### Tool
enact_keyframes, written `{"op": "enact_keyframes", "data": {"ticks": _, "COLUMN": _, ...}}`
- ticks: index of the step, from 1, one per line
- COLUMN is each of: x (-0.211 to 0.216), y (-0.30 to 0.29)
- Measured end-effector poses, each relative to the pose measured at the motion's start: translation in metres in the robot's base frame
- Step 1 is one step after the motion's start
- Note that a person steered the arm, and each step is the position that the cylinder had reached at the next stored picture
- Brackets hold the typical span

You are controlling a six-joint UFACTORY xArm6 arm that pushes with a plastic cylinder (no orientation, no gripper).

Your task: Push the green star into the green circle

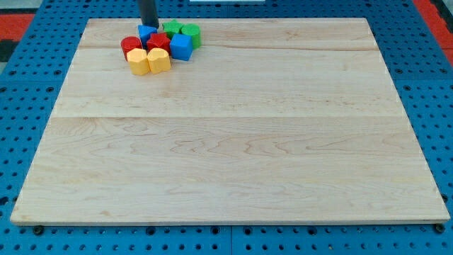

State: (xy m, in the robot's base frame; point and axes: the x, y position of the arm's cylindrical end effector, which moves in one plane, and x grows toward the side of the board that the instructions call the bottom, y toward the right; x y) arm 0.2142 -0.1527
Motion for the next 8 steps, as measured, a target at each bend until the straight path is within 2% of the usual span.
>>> {"op": "enact_keyframes", "data": {"ticks": 1, "x": -0.015, "y": 0.039}}
{"op": "enact_keyframes", "data": {"ticks": 2, "x": -0.020, "y": 0.001}}
{"op": "enact_keyframes", "data": {"ticks": 3, "x": -0.012, "y": -0.062}}
{"op": "enact_keyframes", "data": {"ticks": 4, "x": 0.029, "y": -0.094}}
{"op": "enact_keyframes", "data": {"ticks": 5, "x": 0.078, "y": -0.099}}
{"op": "enact_keyframes", "data": {"ticks": 6, "x": 0.102, "y": -0.094}}
{"op": "enact_keyframes", "data": {"ticks": 8, "x": 0.114, "y": -0.024}}
